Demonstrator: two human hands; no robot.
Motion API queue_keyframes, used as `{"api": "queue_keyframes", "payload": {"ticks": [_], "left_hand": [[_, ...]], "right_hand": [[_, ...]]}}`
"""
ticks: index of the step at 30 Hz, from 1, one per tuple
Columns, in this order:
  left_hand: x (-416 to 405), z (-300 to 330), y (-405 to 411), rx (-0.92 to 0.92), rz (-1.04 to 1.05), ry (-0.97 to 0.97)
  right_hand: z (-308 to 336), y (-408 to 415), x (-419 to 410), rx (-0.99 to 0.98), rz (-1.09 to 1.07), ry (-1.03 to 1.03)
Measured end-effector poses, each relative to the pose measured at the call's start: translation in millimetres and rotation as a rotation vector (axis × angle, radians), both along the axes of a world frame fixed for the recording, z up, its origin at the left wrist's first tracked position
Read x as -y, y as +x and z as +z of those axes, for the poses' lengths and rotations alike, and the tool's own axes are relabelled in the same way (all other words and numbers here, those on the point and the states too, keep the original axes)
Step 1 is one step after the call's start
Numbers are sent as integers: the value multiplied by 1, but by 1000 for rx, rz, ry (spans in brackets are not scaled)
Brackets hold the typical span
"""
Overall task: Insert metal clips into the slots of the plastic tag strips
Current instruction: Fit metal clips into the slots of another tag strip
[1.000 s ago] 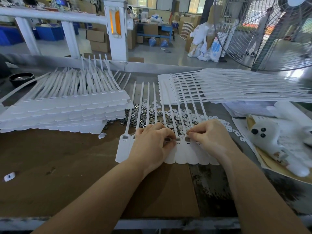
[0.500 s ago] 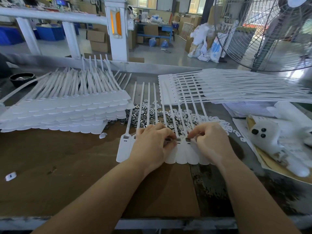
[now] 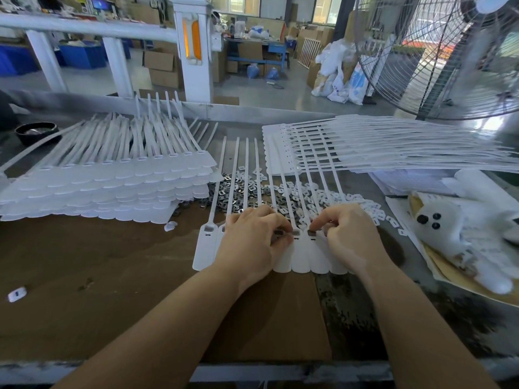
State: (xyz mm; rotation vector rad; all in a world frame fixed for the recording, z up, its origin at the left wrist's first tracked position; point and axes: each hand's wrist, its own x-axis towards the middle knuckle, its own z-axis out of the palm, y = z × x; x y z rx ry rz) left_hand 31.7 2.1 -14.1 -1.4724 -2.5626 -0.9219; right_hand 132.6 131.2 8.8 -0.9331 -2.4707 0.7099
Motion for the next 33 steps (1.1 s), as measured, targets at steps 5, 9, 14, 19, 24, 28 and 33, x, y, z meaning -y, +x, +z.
{"api": "queue_keyframes", "payload": {"ticks": [5, 9, 14, 19, 24, 28, 33], "left_hand": [[0, 0, 0, 10, -3, 0], [0, 1, 0, 17, 1, 7], [1, 1, 1, 10, 1, 14], [-1, 3, -1, 108, 19, 95], [2, 14, -27, 124, 249, 102], [6, 19, -51, 47, 336, -87], [4, 22, -60, 34, 345, -256]], "right_hand": [[-2, 1, 0, -11, 9, 12], [-2, 0, 0, 4, 10, 13], [0, -4, 5, -28, -26, 63], [-9, -12, 15, -71, 70, 157], [-17, -10, 13, -114, 73, 176], [-19, -10, 14, -111, 68, 183], [-19, -11, 13, -126, 68, 181]]}}
